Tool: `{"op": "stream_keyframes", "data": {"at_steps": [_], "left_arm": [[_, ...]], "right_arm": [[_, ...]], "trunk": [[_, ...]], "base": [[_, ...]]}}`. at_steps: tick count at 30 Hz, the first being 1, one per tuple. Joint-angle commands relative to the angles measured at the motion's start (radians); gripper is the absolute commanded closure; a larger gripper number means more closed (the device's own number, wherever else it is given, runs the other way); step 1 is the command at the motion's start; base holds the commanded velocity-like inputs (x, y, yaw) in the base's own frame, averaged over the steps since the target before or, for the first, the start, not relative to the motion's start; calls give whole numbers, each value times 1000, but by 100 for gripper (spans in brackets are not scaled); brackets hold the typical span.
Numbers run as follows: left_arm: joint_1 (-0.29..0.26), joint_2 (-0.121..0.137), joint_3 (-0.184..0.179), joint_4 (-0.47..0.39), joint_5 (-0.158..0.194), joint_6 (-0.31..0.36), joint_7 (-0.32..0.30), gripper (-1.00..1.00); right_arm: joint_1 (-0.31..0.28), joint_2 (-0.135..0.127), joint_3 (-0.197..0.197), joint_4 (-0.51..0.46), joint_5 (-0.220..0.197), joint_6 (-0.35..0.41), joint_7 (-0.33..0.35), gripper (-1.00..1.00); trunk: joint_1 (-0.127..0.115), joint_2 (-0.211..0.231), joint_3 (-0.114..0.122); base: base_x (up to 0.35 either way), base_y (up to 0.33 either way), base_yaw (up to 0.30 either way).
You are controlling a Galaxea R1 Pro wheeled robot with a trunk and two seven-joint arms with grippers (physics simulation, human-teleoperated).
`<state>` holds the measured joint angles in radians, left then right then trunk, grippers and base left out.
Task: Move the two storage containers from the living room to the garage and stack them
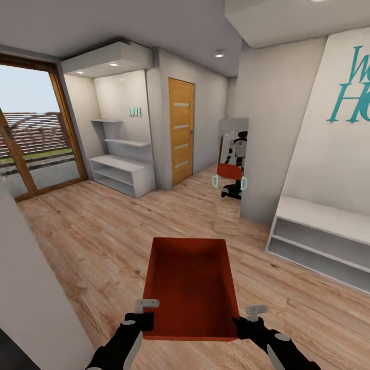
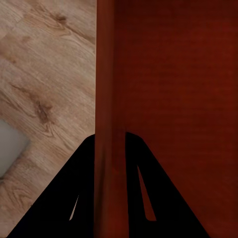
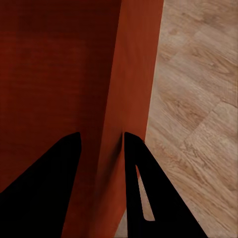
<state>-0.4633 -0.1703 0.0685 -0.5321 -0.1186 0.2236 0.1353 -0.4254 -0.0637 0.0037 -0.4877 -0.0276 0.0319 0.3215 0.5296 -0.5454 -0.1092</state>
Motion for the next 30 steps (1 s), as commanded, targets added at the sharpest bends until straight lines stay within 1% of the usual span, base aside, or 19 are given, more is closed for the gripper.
{"op": "stream_keyframes", "data": {"at_steps": [1,9,30], "left_arm": [[-1,-1,56,-25,-4,7,3,100],[-1,-2,56,-25,-4,8,3,100],[-1,-1,55,-25,-4,8,3,100]], "right_arm": [[0,-1,7,-2,0,3,1,100],[0,-1,7,-2,0,3,1,100],[0,-2,7,-2,0,3,1,100]], "trunk": [[1,-2,-2],[1,-2,-2],[1,-2,-2]], "base": [[330,0,21],[330,0,131],[330,0,4]]}}
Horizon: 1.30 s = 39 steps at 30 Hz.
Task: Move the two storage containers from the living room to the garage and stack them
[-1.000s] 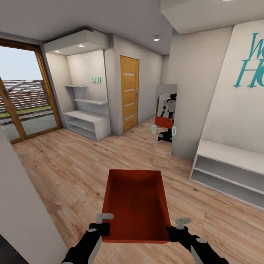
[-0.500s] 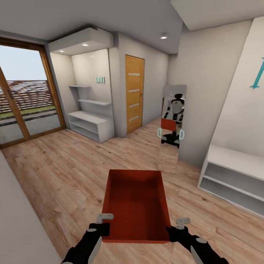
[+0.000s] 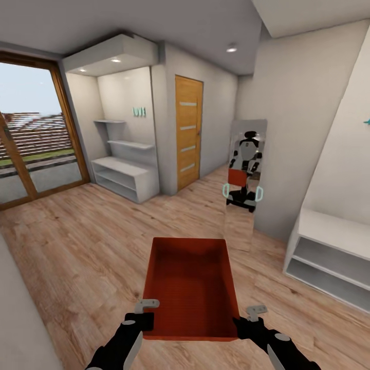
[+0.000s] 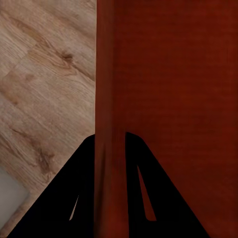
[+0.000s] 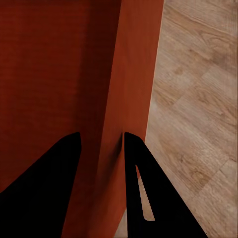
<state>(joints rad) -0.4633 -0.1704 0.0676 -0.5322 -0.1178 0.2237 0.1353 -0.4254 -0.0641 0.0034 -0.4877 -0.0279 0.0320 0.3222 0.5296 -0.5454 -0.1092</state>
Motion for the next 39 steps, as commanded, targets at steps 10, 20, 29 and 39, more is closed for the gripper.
{"op": "stream_keyframes", "data": {"at_steps": [10,20,29,39], "left_arm": [[-1,-1,56,-25,-5,8,3,100],[-1,-1,56,-25,-5,7,3,100],[-1,0,57,-25,-5,8,3,100],[-1,0,57,-23,-5,8,3,100]], "right_arm": [[0,-1,7,-2,0,3,0,100],[0,-1,7,-2,0,3,1,100],[0,-1,7,-2,0,3,0,100],[0,-1,7,-2,0,3,1,100]], "trunk": [[1,-2,-2],[1,-2,-2],[1,-2,-2],[1,-2,-2]], "base": [[330,0,0],[330,0,0],[330,0,0],[330,0,0]]}}
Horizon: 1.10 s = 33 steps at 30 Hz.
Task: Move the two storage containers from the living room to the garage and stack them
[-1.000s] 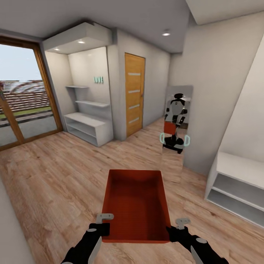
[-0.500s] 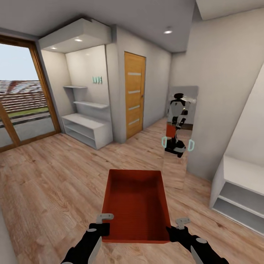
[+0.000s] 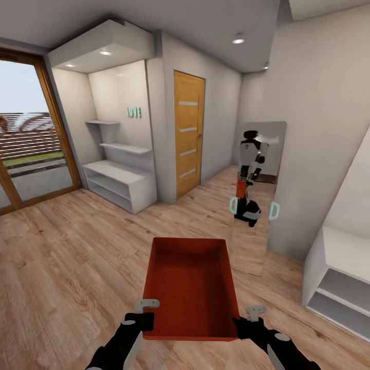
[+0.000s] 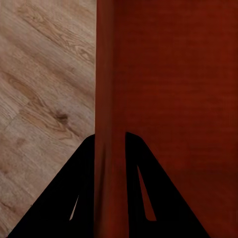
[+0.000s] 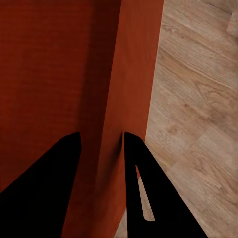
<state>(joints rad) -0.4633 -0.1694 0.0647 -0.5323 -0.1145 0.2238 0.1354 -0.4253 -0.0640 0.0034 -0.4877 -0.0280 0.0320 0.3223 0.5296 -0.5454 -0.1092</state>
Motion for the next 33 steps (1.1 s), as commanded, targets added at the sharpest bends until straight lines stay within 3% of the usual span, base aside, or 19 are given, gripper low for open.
{"op": "stream_keyframes", "data": {"at_steps": [1,33], "left_arm": [[-1,-2,60,-20,-8,7,3,100],[-1,-2,61,-5,-7,6,3,100]], "right_arm": [[0,-1,7,-2,0,3,1,100],[0,0,8,19,2,3,0,100]], "trunk": [[1,-2,-2],[1,-2,-2]], "base": [[330,0,0],[330,86,0]]}}
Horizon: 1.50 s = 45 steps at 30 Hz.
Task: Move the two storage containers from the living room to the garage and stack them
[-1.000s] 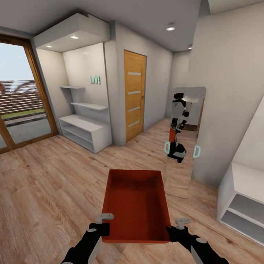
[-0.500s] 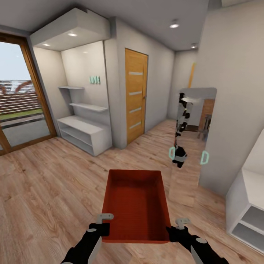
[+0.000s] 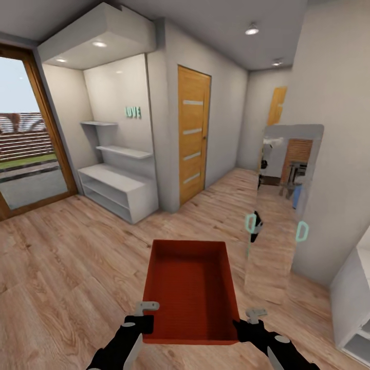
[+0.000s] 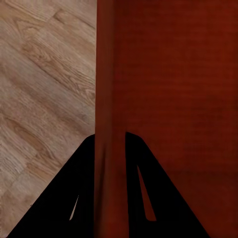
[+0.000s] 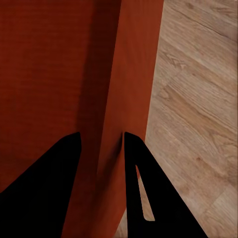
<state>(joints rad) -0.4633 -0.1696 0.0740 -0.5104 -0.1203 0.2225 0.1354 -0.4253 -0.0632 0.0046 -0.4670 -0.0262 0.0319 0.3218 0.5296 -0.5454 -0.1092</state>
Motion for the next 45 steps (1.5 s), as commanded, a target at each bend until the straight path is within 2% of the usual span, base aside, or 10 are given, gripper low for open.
{"op": "stream_keyframes", "data": {"at_steps": [1,16,45], "left_arm": [[-1,-1,52,-27,-1,8,3,100],[-1,1,52,-27,-1,8,3,100],[-1,1,52,-27,-1,8,3,100]], "right_arm": [[0,-1,7,-1,0,3,0,100],[0,-1,6,-1,2,3,0,100],[0,-1,6,-1,3,3,0,100]], "trunk": [[1,-2,-2],[1,-2,-2],[1,-2,-2]], "base": [[330,106,0],[330,108,0],[330,42,0]]}}
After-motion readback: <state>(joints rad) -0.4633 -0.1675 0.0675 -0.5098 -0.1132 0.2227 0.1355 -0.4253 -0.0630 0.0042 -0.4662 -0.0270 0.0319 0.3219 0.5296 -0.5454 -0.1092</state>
